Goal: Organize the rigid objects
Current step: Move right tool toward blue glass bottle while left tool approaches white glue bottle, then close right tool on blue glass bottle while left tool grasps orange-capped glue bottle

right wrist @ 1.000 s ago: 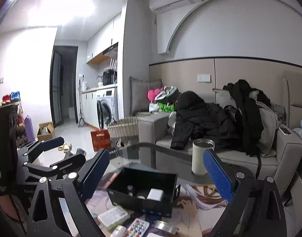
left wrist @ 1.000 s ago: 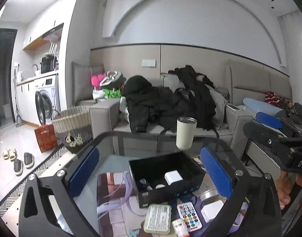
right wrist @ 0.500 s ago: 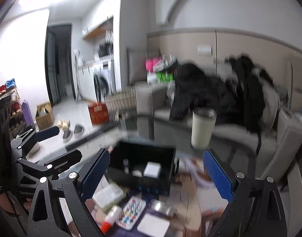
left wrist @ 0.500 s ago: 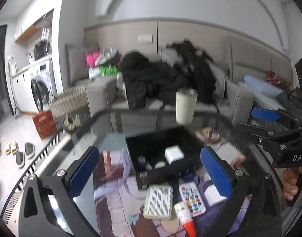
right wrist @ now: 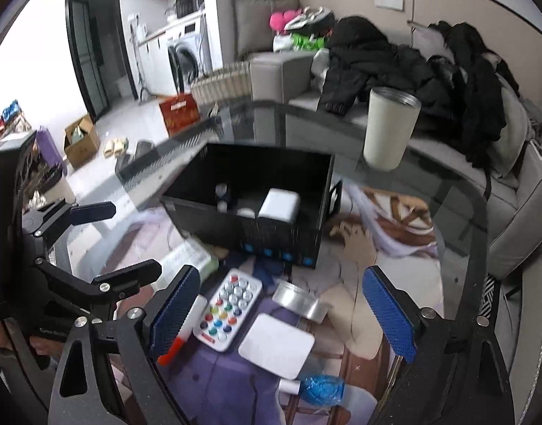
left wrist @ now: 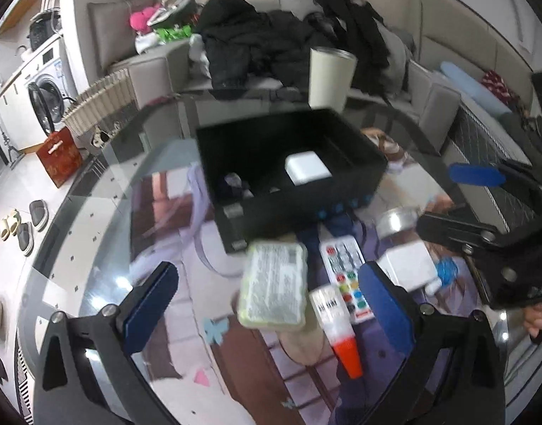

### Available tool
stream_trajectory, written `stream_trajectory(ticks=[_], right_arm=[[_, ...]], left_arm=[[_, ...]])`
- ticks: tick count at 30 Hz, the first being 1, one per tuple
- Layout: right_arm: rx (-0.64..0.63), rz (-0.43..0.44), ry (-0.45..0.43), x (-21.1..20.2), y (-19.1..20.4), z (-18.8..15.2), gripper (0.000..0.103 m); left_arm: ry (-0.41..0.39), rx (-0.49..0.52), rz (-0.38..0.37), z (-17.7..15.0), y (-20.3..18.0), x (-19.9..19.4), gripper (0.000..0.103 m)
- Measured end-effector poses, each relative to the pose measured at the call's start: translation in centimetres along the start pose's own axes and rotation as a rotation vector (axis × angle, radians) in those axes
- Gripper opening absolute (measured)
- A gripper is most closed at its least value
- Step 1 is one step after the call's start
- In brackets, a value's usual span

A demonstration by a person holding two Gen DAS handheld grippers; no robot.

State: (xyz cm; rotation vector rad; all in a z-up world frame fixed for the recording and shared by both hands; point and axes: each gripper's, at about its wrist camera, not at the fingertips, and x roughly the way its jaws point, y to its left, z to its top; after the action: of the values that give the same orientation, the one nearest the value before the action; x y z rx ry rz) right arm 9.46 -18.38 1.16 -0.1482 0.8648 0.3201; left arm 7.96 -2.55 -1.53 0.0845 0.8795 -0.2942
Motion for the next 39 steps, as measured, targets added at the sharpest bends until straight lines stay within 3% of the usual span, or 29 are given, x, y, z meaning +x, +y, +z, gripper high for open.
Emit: stream_trajectory(ticks=[7, 12, 20, 22, 23, 25, 30, 39], right_arm=[[-0.012, -0.021, 0.088, 1.8, -1.5, -1.7, 0.080], [-0.006, -0.003, 0.156, 1.7, -3.3, -3.9, 0.079], [-0.041, 0.052, 0.250, 2.8, -3.5, -7.6, 0.073], [-0.051, 0.061, 0.260, 3.1, -3.4, -8.0, 0.067], [-0.062, 0.068, 0.270, 3.3, -3.1, -8.2, 0.065], [-0.077, 0.074, 0.281, 3.5, -2.8, -8.6, 0.059], [-0.081, 0.109, 0.302, 3.2, -1.6, -8.9, 0.057], [-0.163, 0.174, 0.319, 3.3, 3.2, -8.8, 0.057]], left_arm=[[0.100, 0.086, -0.067, -2.1, -3.3, 1.0, 0.086], [0.143, 0.115, -0.094, -3.2, -4.4, 1.3, 0.071], [0.203, 0.147, -0.090, -3.7, -5.9, 2.8, 0.062], [0.210, 0.149, -0.087, -3.6, -6.0, 3.3, 0.054], [0.216, 0.152, -0.084, -3.6, -6.0, 3.6, 0.046], [0.219, 0.151, -0.084, -3.5, -5.8, 3.7, 0.041], [0.229, 0.167, -0.096, -3.8, -5.7, 3.2, 0.021], [0.233, 0.156, -0.102, -5.5, -3.6, 1.7, 0.021]])
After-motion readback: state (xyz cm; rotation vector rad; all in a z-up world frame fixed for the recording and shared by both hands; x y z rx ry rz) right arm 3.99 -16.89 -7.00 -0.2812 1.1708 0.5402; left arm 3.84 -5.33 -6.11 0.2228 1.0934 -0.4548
